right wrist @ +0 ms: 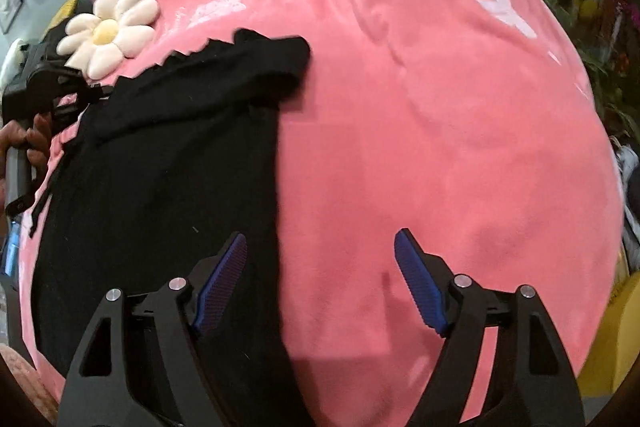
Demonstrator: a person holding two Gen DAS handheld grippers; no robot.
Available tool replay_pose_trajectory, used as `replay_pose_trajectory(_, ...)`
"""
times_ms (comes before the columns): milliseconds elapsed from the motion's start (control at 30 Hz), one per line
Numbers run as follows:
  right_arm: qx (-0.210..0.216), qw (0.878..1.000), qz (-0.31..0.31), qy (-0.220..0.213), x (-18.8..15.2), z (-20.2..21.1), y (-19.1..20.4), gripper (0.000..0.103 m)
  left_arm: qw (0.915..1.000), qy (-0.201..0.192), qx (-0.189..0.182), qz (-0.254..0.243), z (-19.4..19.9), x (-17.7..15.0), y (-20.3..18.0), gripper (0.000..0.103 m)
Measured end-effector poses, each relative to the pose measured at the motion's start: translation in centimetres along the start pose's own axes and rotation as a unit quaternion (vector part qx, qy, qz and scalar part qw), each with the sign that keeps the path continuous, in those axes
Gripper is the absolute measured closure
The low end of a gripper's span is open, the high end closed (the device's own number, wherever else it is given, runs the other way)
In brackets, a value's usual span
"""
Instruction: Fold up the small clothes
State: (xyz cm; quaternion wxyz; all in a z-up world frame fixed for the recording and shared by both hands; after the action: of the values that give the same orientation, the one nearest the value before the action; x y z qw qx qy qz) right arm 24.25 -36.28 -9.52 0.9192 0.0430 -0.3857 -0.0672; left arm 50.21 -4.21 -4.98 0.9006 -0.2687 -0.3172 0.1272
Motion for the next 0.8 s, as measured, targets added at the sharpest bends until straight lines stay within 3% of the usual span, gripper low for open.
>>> replay_pose_trajectory(100,0.007,1.000,0.011,-0.003,1.0,-0.7,0.6,0.029,0.9986,-0.045,0.025,0.016,1.7,2.5,2.5,0.103)
replay_pose_trajectory(167,0.013,1.000,0.008,-0.008,2.3,-1.6,0.9,0.029,0.9978,-0.018,0.055,0.031,0.9,2.2,5.2,0.103)
replay_pose_trajectory(233,0.011,1.000,0.002,-0.015,3.8,-2.1,1.1,0.029,0.9980,0.015,0.045,0.041,0.4,0.7,5.8,0.103)
replay_pose_trajectory(300,0.019,0.999,-0.008,-0.024,4.9,-2.0,1.4,0.029,0.9985,0.036,0.036,0.022,0.9,-1.2,5.4,0.091)
replay_pose_trajectory(333,0.021,0.999,-0.006,-0.030,5.0,-1.7,1.7,0.029,0.9983,0.046,0.031,0.018,1.0,-1.9,5.1,0.067)
replay_pose_trajectory(367,0.019,0.999,-0.001,-0.032,4.9,-1.5,1.9,0.029,0.9977,0.056,0.034,0.017,0.9,-3.1,4.7,0.053)
replay_pose_trajectory(467,0.011,0.999,0.020,-0.026,3.6,-1.4,2.6,0.029,0.9965,0.075,0.028,0.025,0.1,-5.0,4.4,0.053)
replay_pose_trajectory(600,0.005,0.999,0.034,-0.002,1.2,-2.0,3.2,0.029,0.9969,0.062,0.022,0.042,-0.7,-5.4,4.0,0.053)
replay_pose_trajectory(633,0.007,1.000,0.030,0.001,0.9,-2.1,3.3,0.029,0.9967,0.062,0.008,0.052,-0.9,-5.2,3.8,0.059)
replay_pose_trajectory(667,0.011,1.000,0.026,0.005,0.7,-2.4,3.4,0.029,0.9963,0.064,-0.005,0.057,-1.2,-5.0,3.6,0.093)
replay_pose_trajectory(733,0.009,1.000,0.025,0.004,0.8,-2.8,3.5,0.029,0.9952,0.071,-0.024,0.063,-1.5,-4.3,3.0,0.099)
replay_pose_trajectory(800,0.010,1.000,0.025,-0.001,1.2,-2.8,3.6,0.029,0.9971,0.040,-0.035,0.053,-0.4,-2.5,2.1,0.099)
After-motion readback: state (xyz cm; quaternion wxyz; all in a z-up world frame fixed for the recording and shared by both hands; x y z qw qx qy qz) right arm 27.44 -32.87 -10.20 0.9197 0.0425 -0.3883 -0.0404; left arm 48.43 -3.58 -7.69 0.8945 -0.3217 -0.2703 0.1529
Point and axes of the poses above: each gripper's, at about its wrist camera, not at the fingertips, and z roughly against the way its jaws point, y to its left, x to its top, the point moved 8 cm from there along -z, roughly the way its jaws point, and after that the axes turned 3 degrees about -y, right-handed, at the moved point
